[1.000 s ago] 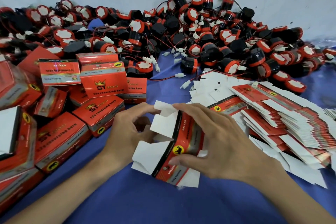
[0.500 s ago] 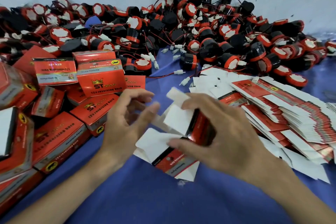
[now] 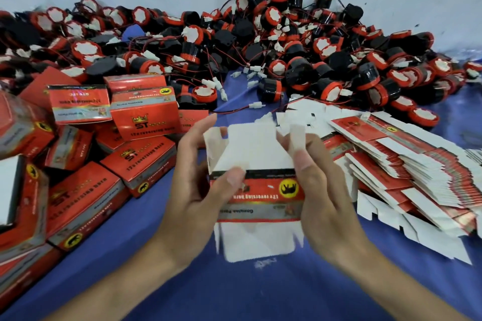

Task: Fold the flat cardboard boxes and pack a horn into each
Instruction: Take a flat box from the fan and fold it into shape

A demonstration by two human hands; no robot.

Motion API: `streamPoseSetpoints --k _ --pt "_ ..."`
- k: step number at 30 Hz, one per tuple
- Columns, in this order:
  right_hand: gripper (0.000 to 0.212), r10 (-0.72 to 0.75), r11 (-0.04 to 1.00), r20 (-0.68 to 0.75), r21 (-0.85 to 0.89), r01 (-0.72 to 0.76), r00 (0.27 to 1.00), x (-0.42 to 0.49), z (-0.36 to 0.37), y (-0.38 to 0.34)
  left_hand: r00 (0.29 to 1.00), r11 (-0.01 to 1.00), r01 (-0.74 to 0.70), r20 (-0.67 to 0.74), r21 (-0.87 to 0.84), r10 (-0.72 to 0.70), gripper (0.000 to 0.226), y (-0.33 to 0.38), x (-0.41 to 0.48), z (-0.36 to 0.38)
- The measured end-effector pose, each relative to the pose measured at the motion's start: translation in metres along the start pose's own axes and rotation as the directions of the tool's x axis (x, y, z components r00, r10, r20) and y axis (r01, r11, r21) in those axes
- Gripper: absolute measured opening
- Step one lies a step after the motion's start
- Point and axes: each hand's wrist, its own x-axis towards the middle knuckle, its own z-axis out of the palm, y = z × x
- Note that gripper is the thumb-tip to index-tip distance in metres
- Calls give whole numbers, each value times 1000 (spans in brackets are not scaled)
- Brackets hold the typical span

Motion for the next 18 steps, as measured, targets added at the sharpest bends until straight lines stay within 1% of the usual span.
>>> streamPoseSetpoints --k 2,4,7,9,12,15,18 --pt "26 78 983 78 163 -90 994 -5 7 0 998 999 8 -55 48 -6 45 0 7 -7" --pt "21 106 967 98 220 -125 990 -9 10 4 994 995 8 -110 103 4 36 0 10 -13" --pt "18 112 956 15 271 -112 994 -9 15 11 992 998 -61 -112 9 62 33 0 12 -12" --pt "19 148 936 -33 327 -129 988 -9 18 14 990 996 -82 -114 -31 78 29 -1 10 -10" --pt "25 163 922 -94 368 -117 982 -10 20 16 986 998 -64 -153 -26 59 26 -3 8 -11" --pt "25 179 903 -111 412 -118 978 -11 22 15 982 999 -35 -186 -5 33 23 -6 7 -12" --pt "16 262 863 -92 468 -190 961 -10 24 16 983 998 38 -180 -46 -45 17 -9 5 -9"
